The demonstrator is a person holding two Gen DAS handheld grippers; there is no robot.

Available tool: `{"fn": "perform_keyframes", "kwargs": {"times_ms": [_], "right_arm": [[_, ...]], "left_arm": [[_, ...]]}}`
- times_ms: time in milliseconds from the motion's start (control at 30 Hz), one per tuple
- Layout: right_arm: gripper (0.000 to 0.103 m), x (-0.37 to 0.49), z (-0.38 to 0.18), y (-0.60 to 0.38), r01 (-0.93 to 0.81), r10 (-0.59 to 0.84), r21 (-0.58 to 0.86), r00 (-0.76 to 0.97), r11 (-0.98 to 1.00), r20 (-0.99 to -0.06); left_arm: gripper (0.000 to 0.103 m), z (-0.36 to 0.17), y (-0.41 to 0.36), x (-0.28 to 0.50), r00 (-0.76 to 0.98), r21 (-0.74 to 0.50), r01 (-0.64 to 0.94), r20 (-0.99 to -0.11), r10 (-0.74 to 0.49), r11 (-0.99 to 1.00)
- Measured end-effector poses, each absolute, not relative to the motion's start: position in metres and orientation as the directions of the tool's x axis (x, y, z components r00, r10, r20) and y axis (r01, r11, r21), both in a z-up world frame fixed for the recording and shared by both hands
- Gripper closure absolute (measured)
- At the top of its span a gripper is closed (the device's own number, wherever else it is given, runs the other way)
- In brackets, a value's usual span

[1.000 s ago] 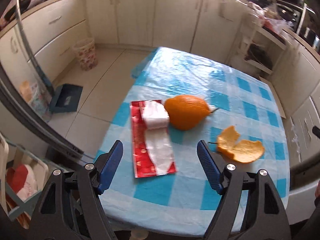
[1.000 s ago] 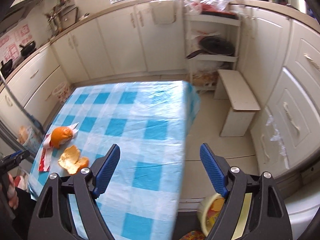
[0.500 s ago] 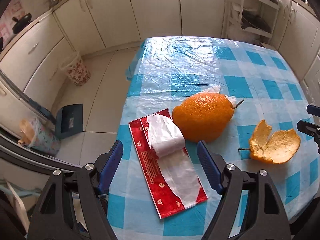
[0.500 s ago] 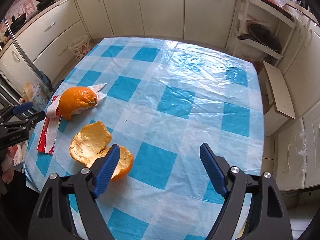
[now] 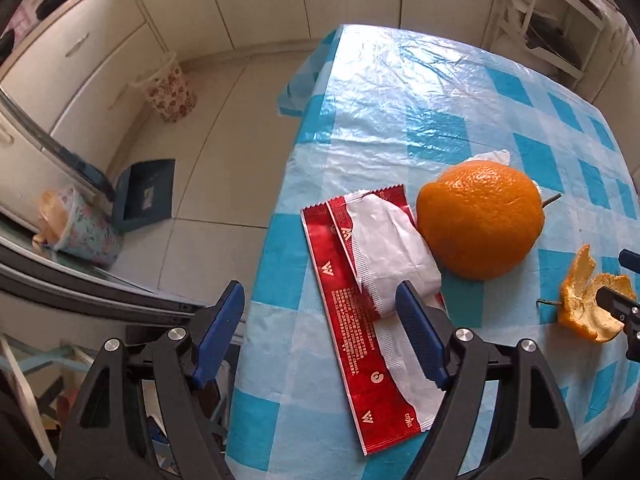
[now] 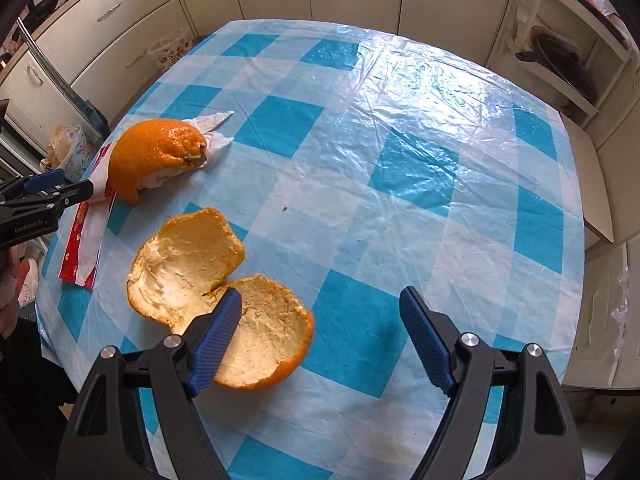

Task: Collect trash
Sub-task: 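Grasp the red snack wrapper with the left tool while the right tool grasps an orange peel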

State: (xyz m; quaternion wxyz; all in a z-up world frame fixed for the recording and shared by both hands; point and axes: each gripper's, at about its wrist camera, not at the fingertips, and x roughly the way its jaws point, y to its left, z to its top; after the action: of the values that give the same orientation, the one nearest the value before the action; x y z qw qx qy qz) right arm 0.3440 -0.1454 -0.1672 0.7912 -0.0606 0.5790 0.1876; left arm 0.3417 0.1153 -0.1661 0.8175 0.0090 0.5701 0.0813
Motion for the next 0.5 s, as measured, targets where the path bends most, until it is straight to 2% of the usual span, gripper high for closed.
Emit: {"fn": "perform_keyframes", "kwargs": {"times_ms": [200, 233, 300, 333, 367, 467, 500], "right_arm": [[0.032, 0.341, -0.17, -0.141, -0.37, 0.231, 0.125, 0.255, 0.92, -0.939], [0.035, 0.34, -0.169, -0.141, -0.373, 0.235, 0.128, 0.257, 0.919, -0.937], [0.044, 0.34, -0.168, -0.139, -0.376, 0.248, 0.138, 0.262, 0.916, -0.933], [0.052, 0.339, -0.167, -0.138, -0.378, 0.255, 0.145, 0.261, 0.914, -0.931], [0.064, 0.338, -0.166, -0.137, -0.38, 0.268, 0.158, 0.257, 0.911, -0.929], [0.081, 0.335, -0.164, -0.14, -0.378, 0.286, 0.182, 0.241, 0.908, -0.927], [0.084, 0.334, -0.164, -0.14, -0.379, 0.289, 0.185, 0.239, 0.907, -0.927]], "left_arm": [[0.028, -0.175, 0.108, 0.341, 0.336, 0.107, -0.104, -0.932, 0.136, 0.989], [0.033, -0.174, 0.108, 0.341, 0.346, 0.095, -0.104, -0.93, 0.126, 0.99], [0.053, -0.172, 0.104, 0.338, 0.37, 0.076, -0.091, -0.923, 0.105, 0.993], [0.074, -0.17, 0.1, 0.337, 0.375, 0.072, -0.072, -0.922, 0.094, 0.995], [0.092, -0.169, 0.099, 0.336, 0.37, 0.057, -0.063, -0.926, 0.076, 0.996], [0.101, -0.167, 0.097, 0.331, 0.348, 0.001, -0.032, -0.937, 0.012, 1.0], [0.102, -0.166, 0.097, 0.329, 0.345, -0.006, -0.014, -0.939, -0.001, 1.0]]}}
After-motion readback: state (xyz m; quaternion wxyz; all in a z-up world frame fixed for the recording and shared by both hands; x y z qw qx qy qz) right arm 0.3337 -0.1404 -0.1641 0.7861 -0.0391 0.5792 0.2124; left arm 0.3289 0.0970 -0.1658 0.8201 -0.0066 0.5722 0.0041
